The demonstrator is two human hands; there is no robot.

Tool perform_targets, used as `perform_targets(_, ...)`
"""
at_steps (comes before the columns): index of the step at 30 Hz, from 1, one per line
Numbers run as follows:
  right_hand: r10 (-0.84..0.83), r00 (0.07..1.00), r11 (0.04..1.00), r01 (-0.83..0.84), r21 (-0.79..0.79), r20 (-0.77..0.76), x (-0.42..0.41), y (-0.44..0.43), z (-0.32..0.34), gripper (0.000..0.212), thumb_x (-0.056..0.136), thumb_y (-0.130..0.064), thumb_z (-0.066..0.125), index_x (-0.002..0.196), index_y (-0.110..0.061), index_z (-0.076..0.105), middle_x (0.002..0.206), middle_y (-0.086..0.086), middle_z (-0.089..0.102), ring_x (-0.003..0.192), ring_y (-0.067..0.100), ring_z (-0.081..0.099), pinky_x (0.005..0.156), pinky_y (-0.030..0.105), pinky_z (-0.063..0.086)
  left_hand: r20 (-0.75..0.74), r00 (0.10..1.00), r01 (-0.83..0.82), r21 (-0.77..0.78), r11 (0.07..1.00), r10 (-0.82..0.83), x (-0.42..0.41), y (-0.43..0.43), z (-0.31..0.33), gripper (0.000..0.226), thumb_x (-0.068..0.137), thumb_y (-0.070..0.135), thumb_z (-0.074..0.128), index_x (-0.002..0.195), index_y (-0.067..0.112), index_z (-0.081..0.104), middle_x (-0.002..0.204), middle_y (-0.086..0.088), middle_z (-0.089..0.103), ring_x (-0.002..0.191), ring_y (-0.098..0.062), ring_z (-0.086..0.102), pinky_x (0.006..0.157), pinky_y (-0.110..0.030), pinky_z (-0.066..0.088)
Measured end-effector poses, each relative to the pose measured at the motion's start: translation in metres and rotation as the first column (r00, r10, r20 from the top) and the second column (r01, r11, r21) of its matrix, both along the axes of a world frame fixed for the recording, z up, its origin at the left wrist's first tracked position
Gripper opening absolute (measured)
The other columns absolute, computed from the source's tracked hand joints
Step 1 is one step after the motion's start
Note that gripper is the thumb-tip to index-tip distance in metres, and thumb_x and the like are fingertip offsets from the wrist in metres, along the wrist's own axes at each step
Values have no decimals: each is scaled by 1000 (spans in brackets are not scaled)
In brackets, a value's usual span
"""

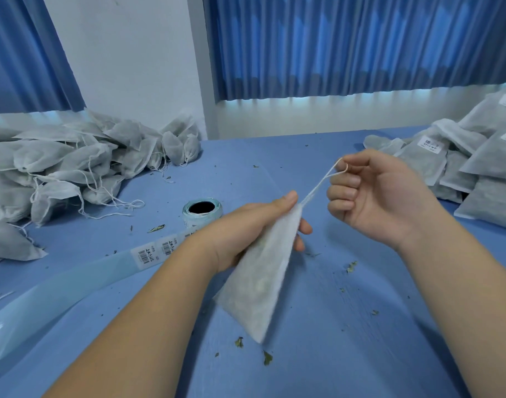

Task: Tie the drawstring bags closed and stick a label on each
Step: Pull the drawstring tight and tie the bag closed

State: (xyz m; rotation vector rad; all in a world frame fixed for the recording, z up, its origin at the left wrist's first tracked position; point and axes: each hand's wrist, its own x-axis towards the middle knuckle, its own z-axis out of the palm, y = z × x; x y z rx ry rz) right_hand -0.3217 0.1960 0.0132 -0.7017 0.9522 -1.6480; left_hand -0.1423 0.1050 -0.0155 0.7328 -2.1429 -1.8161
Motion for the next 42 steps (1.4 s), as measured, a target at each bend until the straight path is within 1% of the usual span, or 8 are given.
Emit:
perform_targets(7,-258,962,966,260,-7,88,-9,1,0,23,87,-15,45,64,-15,45,57,-5,26,45,11,26,41,20,25,-58,996,71,79,994,-66,-2,-4,-10,16,73,22,72,84,10,74,86,-7,73,79,-19,70,74,-26,56)
perform_targets(12,-303,920,943,251,-217,-251,12,2,1,28,88,-7,55,62,-15,55,52,-3,40,47,14,36,43,22,30,-133,950,-278,45,959,282,-12,-6,-15,34,71,33,70,94,8,70,88,-10,73,84,-26,68,88,-43,52)
perform_targets(17,-274,439,960,71,-270,-856,36,-1,-15,18,82,-8,69,67,-19,70,62,-8,62,56,3,50,57,14,42,-238,895,-383,20,924,376,-13,-10,-17,15,78,28,67,73,15,68,75,-5,68,71,-20,63,68,-34,47)
perform_targets(19,-244,176,969,77,-234,-954,36,-5,-21,11,81,-16,70,74,-24,74,74,-7,65,64,4,54,65,18,43,-245,888,-394,28,919,388,-14,-10,-17,21,76,31,67,78,9,68,78,-9,64,76,-23,61,71,-38,47)
perform_targets(21,-223,78,972,92,-216,-972,32,-7,-24,11,81,-21,71,75,-29,75,76,-6,61,68,5,54,68,21,43,-253,885,-382,89,920,392,-15,-10,-16,38,77,33,68,92,-2,68,89,-17,67,86,-29,63,83,-47,51)
perform_targets(34,-193,306,969,-88,-230,-932,55,-5,-29,34,85,-2,62,94,-31,77,93,-7,52,67,6,49,63,12,38,-214,868,-404,218,888,448,29,5,-6,28,91,12,59,107,-10,67,100,-19,72,92,-30,71,82,-37,57)
perform_targets(38,-171,506,953,-133,-272,-845,77,-5,-31,41,85,4,60,87,-34,76,87,-8,55,68,2,49,62,11,36,-141,687,-721,-10,693,713,71,17,-6,15,77,21,68,66,15,59,59,-1,56,54,-16,53,57,-28,40)
perform_targets(42,-129,528,978,-71,-195,-840,90,-15,-37,36,88,-2,59,84,-36,71,72,-14,57,60,4,48,59,12,38,-200,486,-871,-189,453,851,122,22,-16,30,73,31,64,70,3,54,62,-3,51,58,-17,47,59,-32,37)
